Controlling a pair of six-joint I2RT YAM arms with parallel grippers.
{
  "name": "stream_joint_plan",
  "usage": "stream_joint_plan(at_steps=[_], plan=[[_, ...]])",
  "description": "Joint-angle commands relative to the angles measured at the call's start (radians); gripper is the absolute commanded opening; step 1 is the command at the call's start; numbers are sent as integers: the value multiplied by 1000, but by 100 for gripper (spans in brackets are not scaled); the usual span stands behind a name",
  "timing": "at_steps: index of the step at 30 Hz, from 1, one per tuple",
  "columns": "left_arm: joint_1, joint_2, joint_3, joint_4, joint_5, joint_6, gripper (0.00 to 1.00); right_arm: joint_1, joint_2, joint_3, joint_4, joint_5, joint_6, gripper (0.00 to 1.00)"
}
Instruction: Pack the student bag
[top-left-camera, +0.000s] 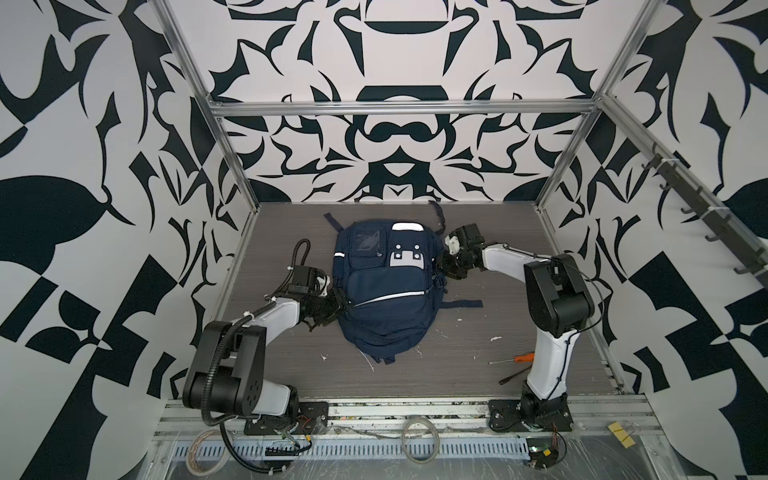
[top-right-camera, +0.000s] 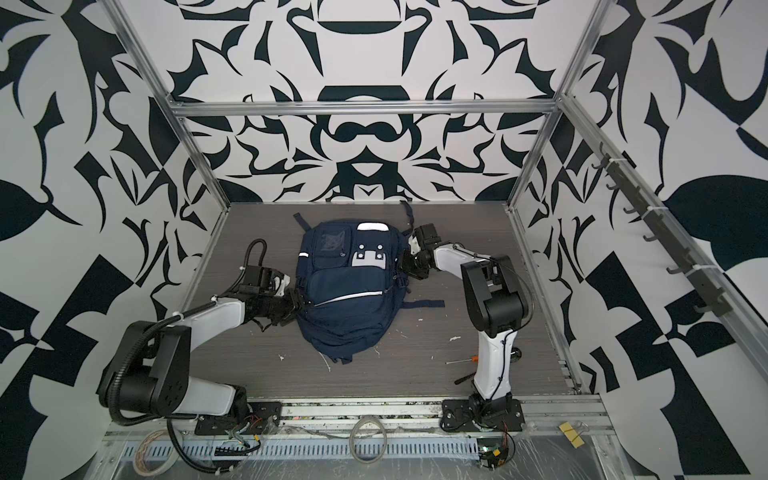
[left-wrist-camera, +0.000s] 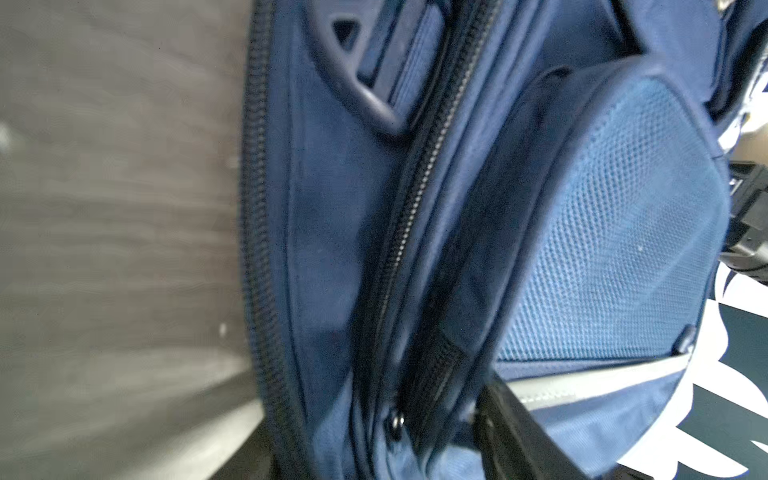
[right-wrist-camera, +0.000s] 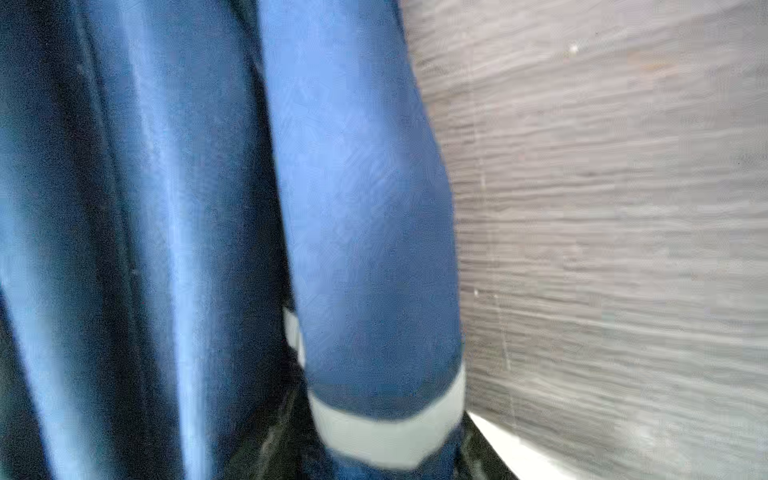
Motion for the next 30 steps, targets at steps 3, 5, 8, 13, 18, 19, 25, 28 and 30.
stream_joint_plan(at_steps=[3,5,8,13,18,19,25,28,30], plan=[[-12,-1,38,-50,-33,26,62,1,-41,5,-53,-2,-30,52],[-9,-18,66,-113,-64,56,74,-3,-75,-1,-81,14,-46,53],[9,-45,105,-194,-102,110,98,-8,-156,-26,-104,45,-61,59],[24,-74,200,-318,-129,225,99,-12,-335,-78,-138,135,-111,87],[26,-121,304,-443,-269,339,99,-12,-574,-170,-160,345,-180,99],[26,-141,301,-435,-291,361,99,-12,-631,-207,-141,398,-184,99],[34,-411,194,-358,-537,359,99,-16,-981,-427,-101,764,-193,99],[36,-442,184,-380,-667,378,100,-19,-1086,-543,-104,928,-162,99],[36,-440,190,-408,-785,388,99,-25,-1141,-625,-107,1015,-155,99]])
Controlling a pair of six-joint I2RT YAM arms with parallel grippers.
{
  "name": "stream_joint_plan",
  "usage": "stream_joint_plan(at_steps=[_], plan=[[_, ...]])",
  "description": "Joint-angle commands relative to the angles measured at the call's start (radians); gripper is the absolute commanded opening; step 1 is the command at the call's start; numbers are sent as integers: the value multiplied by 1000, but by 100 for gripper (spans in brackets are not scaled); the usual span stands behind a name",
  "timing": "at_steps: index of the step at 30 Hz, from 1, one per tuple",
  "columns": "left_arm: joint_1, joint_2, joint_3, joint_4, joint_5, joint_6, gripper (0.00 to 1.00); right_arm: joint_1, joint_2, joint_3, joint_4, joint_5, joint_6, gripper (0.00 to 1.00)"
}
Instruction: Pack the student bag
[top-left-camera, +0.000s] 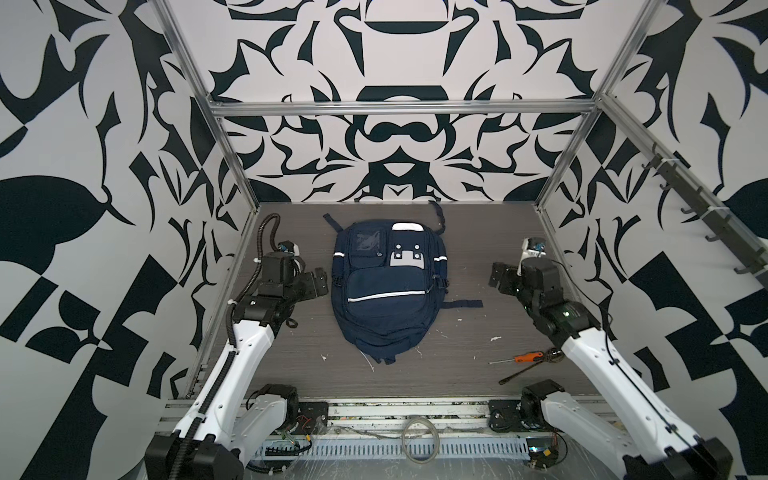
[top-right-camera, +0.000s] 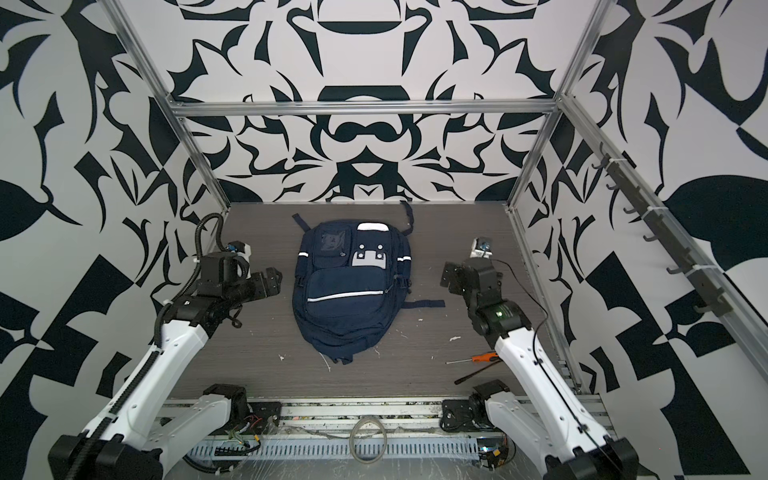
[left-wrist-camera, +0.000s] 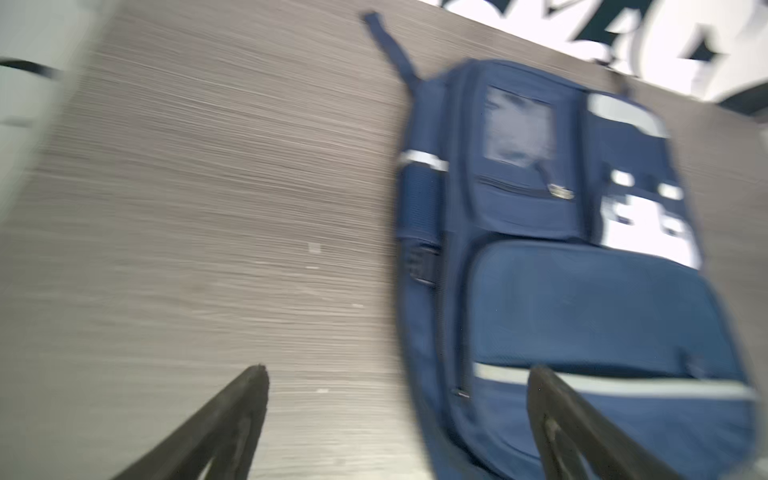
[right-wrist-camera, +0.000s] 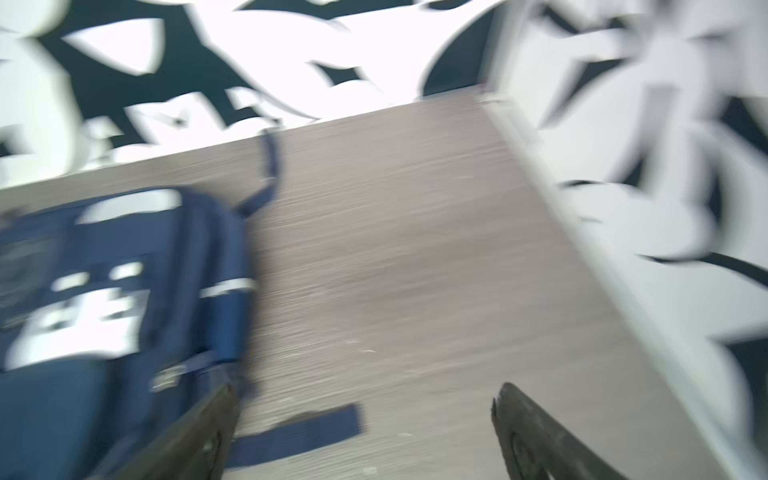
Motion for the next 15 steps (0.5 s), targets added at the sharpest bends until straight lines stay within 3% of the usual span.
stream_joint_plan(at_steps=[1,4,7,15], plan=[[7,13,-19,-61,-254,48,99,-9,-61,-115,5,256,11,99],[6,2,-66,-24,-383,80,99,-12,-175,-262,131,243,-113,99],[8,-35,-164,99,-358,177,99,-12,-278,-404,291,167,-244,99],[35,-97,-385,414,-260,301,99,-24,-255,-520,434,159,-247,99]])
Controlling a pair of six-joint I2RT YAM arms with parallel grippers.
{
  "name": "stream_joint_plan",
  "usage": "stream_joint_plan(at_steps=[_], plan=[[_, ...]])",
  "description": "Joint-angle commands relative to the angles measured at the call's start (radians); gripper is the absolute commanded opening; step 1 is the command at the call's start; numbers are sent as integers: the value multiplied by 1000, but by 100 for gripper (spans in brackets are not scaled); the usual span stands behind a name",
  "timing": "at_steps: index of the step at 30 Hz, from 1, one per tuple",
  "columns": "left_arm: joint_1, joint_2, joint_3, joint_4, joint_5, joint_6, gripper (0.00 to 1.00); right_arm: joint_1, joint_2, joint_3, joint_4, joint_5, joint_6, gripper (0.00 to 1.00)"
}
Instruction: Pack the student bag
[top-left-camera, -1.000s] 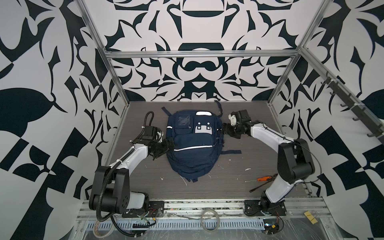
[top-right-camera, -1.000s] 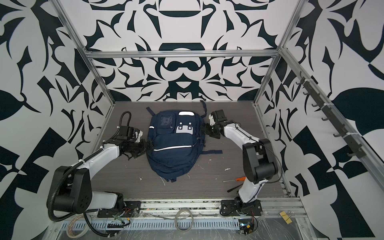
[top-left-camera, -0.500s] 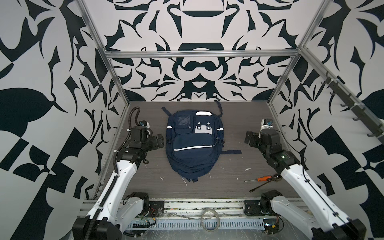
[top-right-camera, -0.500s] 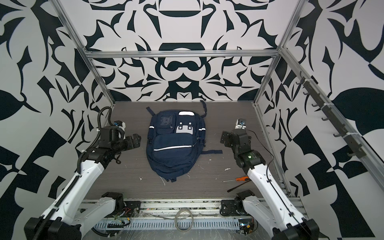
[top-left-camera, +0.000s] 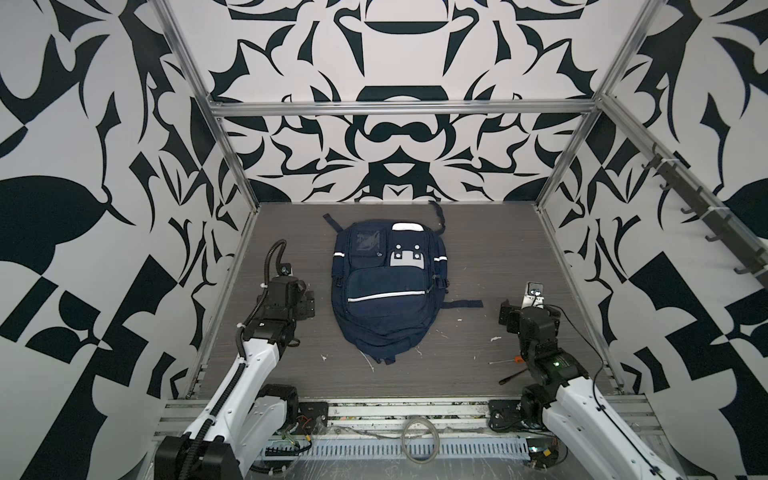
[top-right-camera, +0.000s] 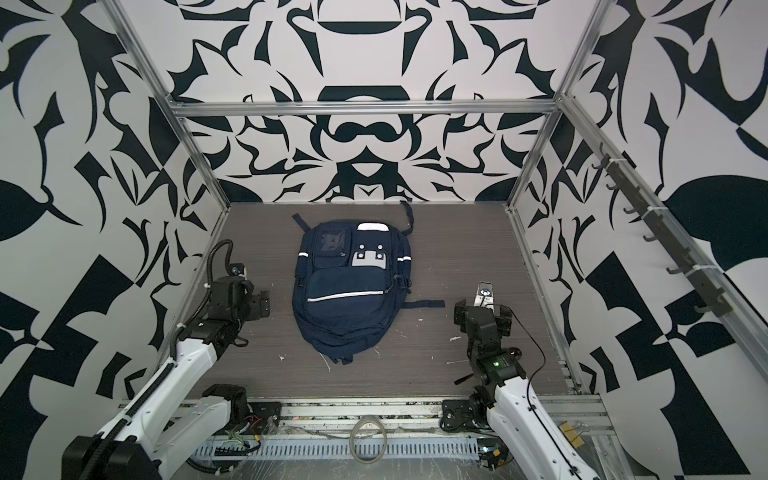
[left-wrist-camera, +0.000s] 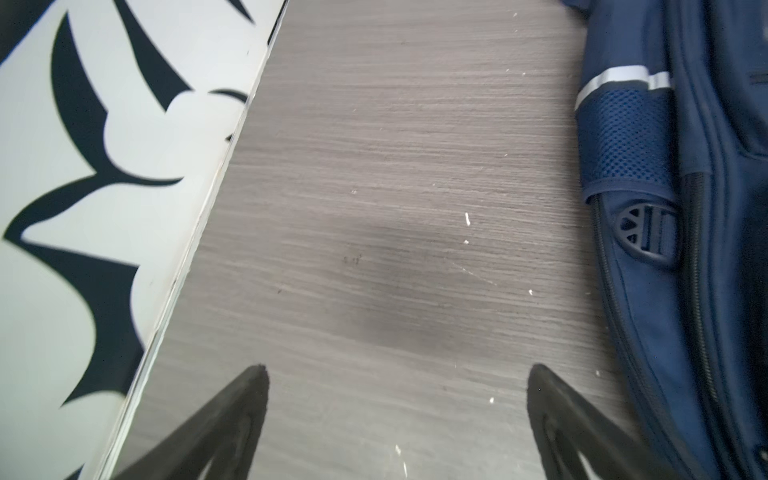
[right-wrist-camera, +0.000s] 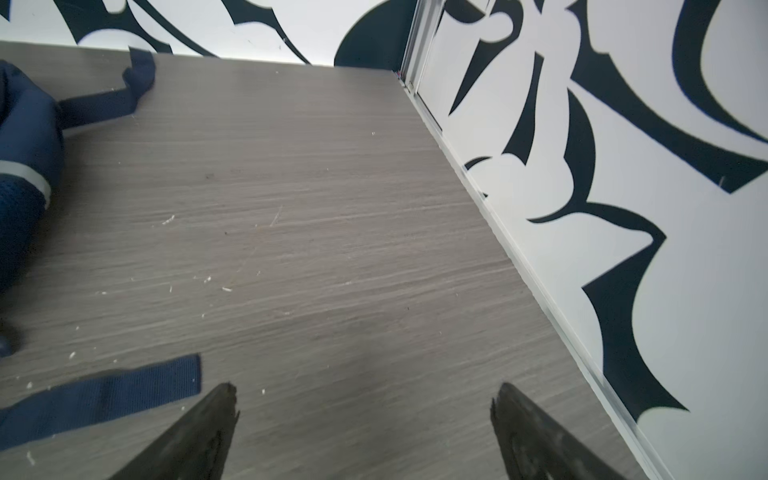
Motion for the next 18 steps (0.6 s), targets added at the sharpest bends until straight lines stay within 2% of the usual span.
stream_joint_plan(at_steps=[1,5,9,18], plan=[[25,-9,-92,188,49,60,99,-10,48,-26,161,12,-8,99],[28,20,-157,311,42,75,99,-21,171,5,190,12,6,100],[57,94,-176,469,152,58,99,-24,276,41,213,-5,1,100],[90,279,-118,627,169,40,99,-72,442,5,574,-24,-18,100]])
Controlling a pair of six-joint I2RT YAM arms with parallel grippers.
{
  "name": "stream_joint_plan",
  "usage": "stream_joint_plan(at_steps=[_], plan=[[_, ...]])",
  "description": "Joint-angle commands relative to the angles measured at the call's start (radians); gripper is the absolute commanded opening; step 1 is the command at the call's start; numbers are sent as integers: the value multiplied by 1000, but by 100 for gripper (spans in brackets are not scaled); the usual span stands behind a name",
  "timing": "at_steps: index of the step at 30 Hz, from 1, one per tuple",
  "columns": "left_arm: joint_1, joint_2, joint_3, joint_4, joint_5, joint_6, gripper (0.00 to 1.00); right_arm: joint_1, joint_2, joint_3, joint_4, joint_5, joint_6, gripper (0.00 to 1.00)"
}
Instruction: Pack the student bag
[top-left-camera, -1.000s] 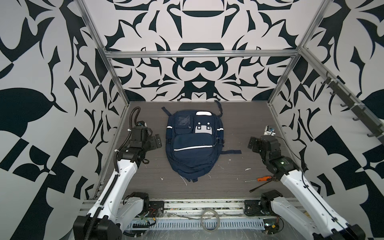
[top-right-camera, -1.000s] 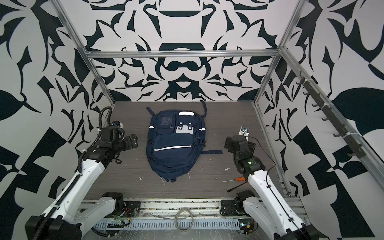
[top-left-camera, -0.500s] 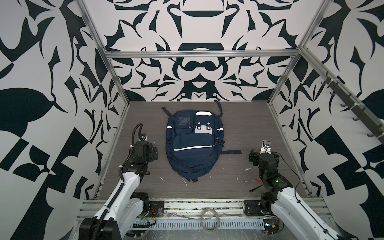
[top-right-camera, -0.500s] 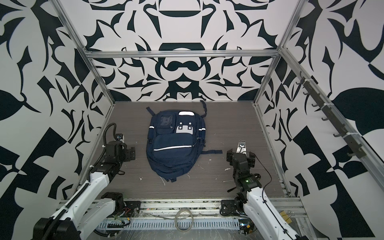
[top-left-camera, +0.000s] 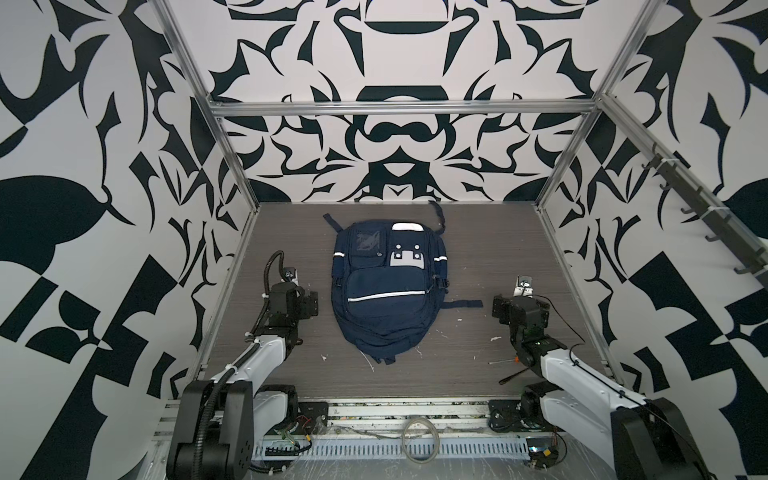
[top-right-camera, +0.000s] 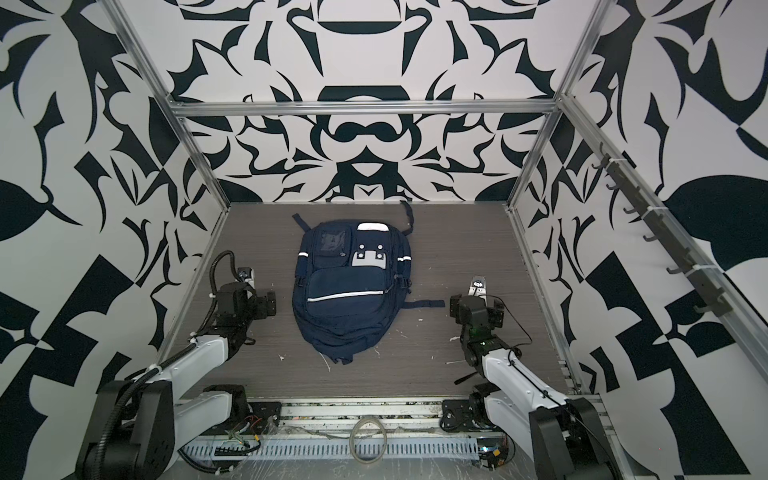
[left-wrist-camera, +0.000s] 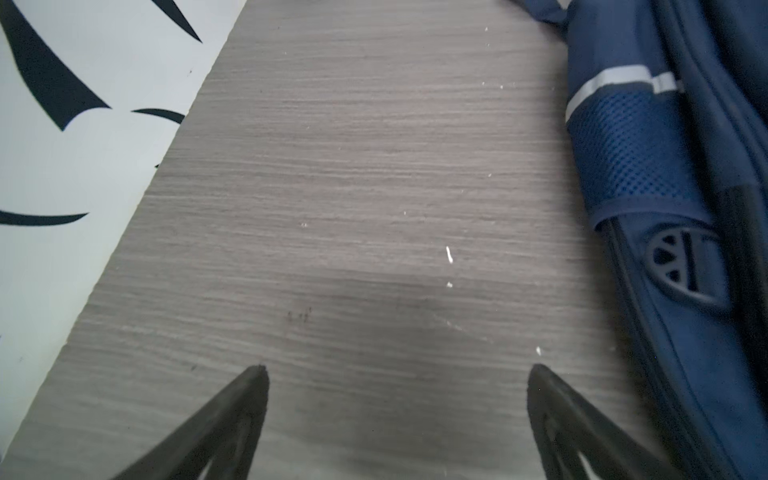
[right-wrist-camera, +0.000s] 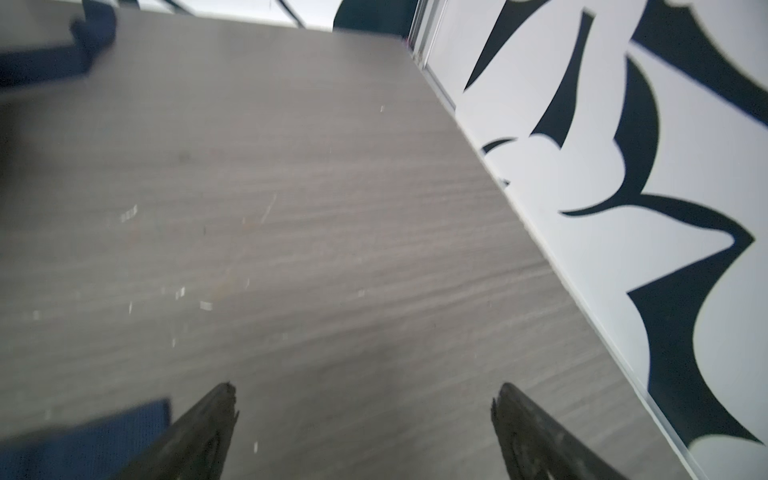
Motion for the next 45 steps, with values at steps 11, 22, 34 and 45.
stream_joint_plan(at_steps=[11,22,34,45], plan=[[24,318,168,317,60,-54,99,-126,248,47,425,-106,-3,100],[26,378,104,501,158,-31,99,-146,482,147,506,-231,-36,100],[27,401,75,561,227,-9,99,-144,566,127,629,-274,-48,100],[27,403,69,576,227,-10,99,-139,565,151,580,-401,-98,100]])
